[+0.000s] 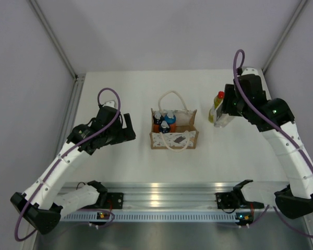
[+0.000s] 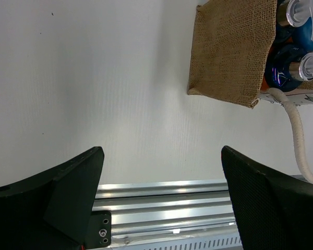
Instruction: Take the personal care products out of the canvas bag
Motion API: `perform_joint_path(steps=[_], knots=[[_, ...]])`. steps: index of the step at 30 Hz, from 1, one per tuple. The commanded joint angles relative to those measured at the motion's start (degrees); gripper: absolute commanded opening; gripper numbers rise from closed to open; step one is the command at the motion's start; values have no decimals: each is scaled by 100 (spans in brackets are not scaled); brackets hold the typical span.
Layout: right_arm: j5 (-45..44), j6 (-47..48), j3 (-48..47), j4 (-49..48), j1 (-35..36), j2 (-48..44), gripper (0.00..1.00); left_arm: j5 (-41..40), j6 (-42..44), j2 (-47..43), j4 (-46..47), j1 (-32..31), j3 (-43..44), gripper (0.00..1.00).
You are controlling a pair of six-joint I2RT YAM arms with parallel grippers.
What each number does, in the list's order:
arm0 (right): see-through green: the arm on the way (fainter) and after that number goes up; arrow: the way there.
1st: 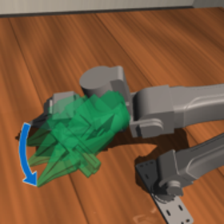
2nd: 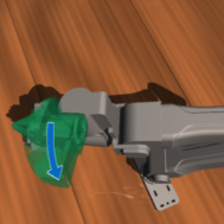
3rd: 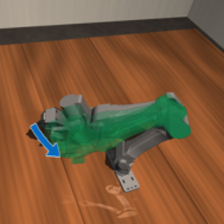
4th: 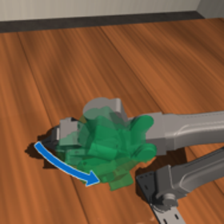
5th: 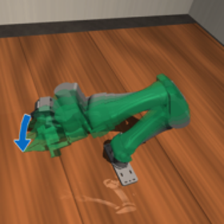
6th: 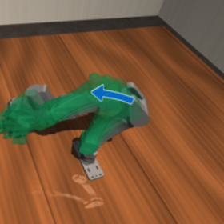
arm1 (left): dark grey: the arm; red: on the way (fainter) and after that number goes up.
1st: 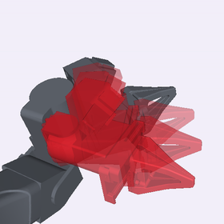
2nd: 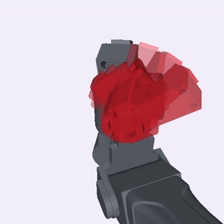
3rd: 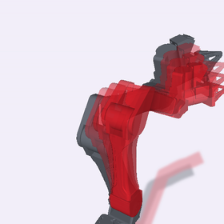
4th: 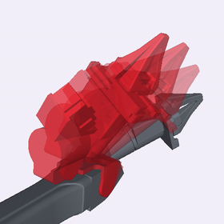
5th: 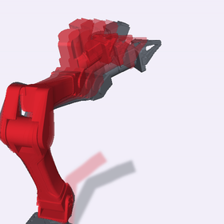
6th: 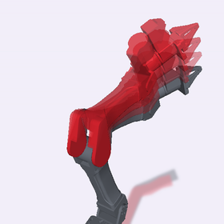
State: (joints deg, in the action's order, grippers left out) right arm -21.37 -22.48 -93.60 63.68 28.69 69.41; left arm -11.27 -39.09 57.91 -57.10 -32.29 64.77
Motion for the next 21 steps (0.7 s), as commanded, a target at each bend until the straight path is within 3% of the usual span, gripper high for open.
perform_joint_path(steps=[1,7,12,15,21], knots=[[-78,103,253,-409,-389,-489,0,-86,-20,54,41,-14,211,98],[456,498,1361,-1014,-1514,-815,0,-16,-11,142,41,-14,343,99],[1081,823,2328,-2330,-2454,-815,0,142,-89,150,50,-14,387,99],[1423,1114,2636,-3113,-2815,-499,0,274,-160,133,50,-14,405,98],[1443,1536,2470,-3740,-3282,555,0,353,-134,19,41,-14,501,99]])
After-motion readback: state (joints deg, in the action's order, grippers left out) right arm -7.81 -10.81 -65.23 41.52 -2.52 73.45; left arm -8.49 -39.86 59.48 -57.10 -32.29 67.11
